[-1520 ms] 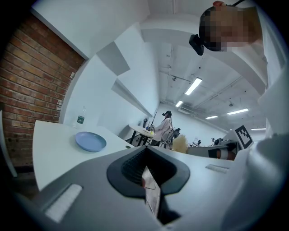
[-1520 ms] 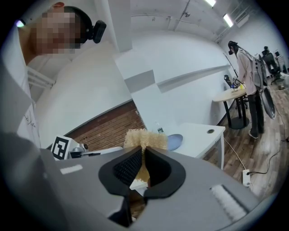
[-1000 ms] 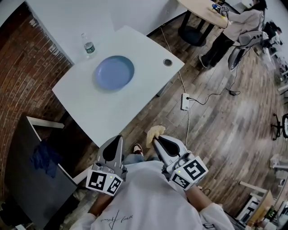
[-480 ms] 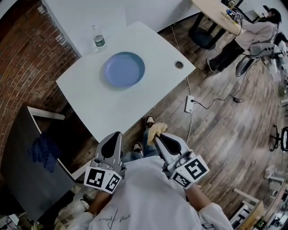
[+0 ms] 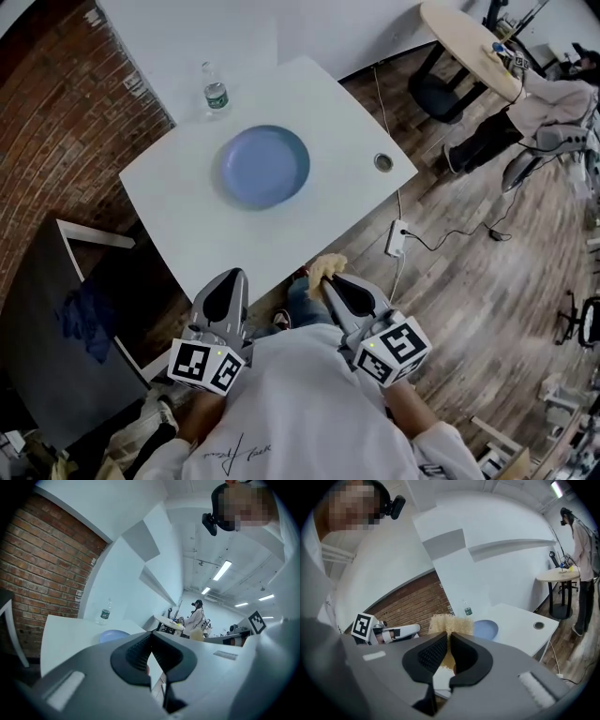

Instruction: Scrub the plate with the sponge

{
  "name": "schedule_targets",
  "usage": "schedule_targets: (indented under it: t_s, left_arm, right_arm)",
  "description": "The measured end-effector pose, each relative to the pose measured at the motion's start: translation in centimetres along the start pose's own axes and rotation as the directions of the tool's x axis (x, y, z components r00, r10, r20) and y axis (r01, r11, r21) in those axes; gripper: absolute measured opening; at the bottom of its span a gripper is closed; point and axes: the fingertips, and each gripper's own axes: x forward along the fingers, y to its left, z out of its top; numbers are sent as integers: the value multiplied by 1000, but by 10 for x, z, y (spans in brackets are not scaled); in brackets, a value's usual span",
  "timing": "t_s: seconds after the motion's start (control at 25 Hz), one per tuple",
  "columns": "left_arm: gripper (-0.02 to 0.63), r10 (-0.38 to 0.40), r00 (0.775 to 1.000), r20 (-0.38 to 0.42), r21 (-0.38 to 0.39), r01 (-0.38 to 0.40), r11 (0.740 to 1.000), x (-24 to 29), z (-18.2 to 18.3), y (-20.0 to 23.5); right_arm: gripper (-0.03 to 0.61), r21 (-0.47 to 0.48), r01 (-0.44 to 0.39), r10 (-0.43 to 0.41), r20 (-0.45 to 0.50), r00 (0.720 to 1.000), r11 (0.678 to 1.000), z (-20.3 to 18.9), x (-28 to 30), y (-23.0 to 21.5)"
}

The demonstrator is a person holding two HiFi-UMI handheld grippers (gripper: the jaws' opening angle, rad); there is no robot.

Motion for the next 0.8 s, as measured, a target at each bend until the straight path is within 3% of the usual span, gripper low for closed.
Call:
schedule_targets:
  t_s: [0.4, 0.8]
  left_arm:
    - [13, 107, 994, 22, -39, -106, 994, 59, 10, 24]
    - [14, 227, 974, -24, -49, -228, 972, 97, 0, 46]
  right_arm:
    - [31, -49, -57, 53, -84, 995, 997, 26, 48, -54]
    - [29, -53, -148, 136, -176, 975, 988, 37, 99, -94]
